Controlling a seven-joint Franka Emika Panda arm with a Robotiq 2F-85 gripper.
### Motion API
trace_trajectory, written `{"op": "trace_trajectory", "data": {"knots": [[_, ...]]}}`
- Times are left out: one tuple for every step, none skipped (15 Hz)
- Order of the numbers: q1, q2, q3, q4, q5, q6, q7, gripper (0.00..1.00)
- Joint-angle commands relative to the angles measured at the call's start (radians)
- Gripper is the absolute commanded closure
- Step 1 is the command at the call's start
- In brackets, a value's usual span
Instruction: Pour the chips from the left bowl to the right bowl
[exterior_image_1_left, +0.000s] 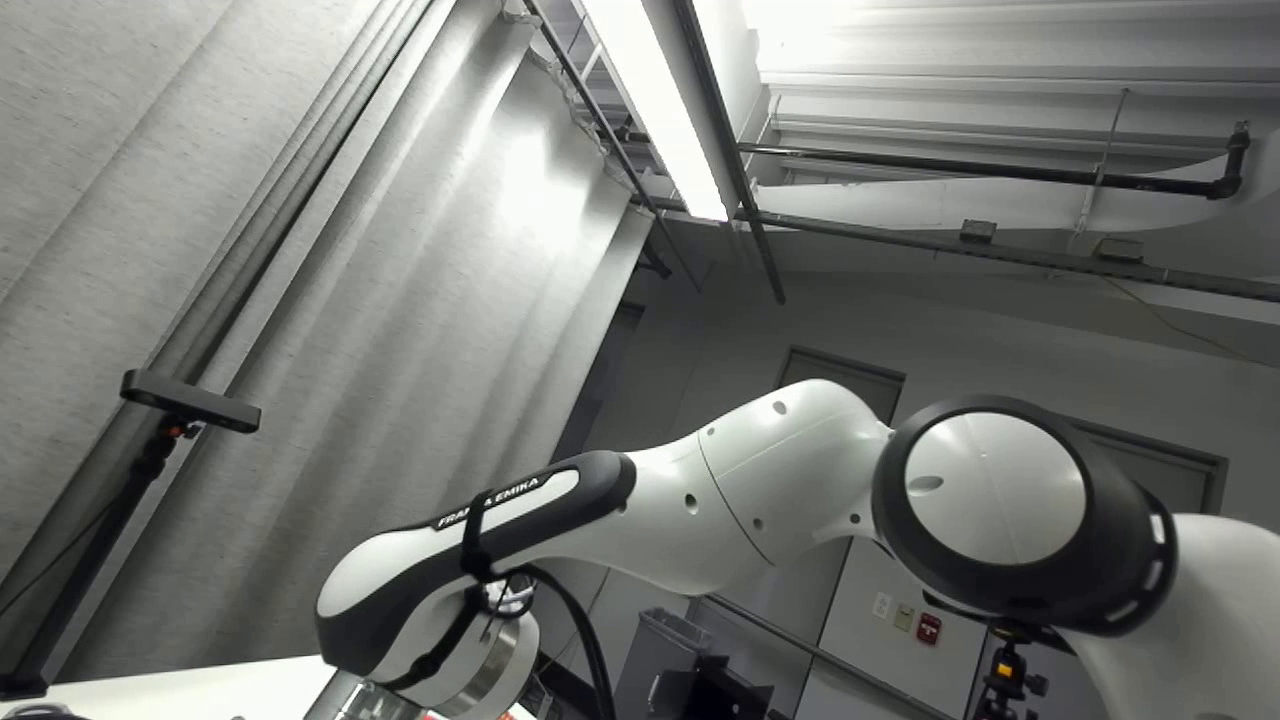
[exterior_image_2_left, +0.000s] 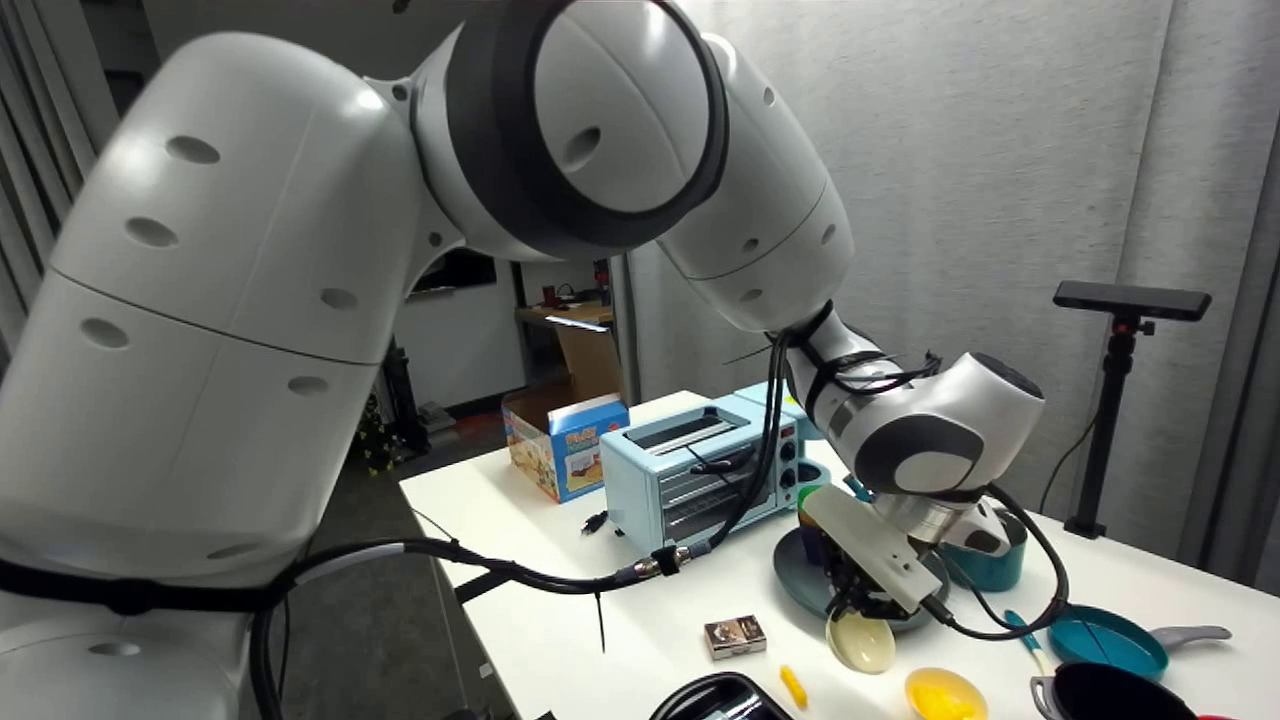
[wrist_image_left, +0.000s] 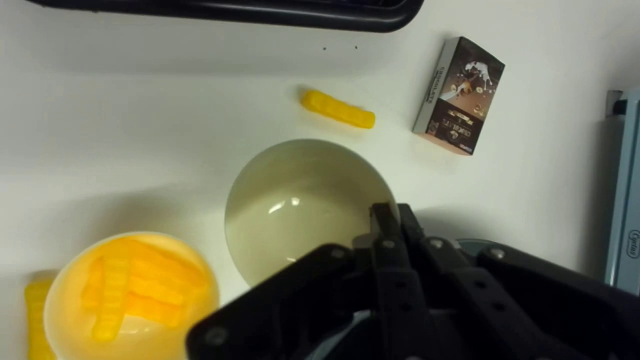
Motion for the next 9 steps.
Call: {"op": "trace_trajectory", "data": {"knots": [[0.006, -0.008, 0.017, -0.038, -0.077, 0.046, 0.09, 0.99], [0.008, -0.004, 0.022, -0.037, -0.091, 0.044, 0.104, 0.99], [0.011, -0.002, 0.027, -0.037, -0.104, 0.045, 0.116, 0.99], [0.016, 0.003, 0.031, -0.034, -0.116, 0.043, 0.127, 0.99], [0.021, 0.008, 0.035, -0.029, -0.13, 0.041, 0.137, 0.99], [0.025, 0.013, 0.04, -0.025, -0.144, 0.038, 0.144, 0.99], [0.034, 0.021, 0.041, -0.02, -0.163, 0.04, 0.154, 0.99], [0.039, 0.027, 0.043, -0.015, -0.177, 0.037, 0.162, 0.99], [0.046, 0.033, 0.043, -0.011, -0.192, 0.037, 0.171, 0.99]]}}
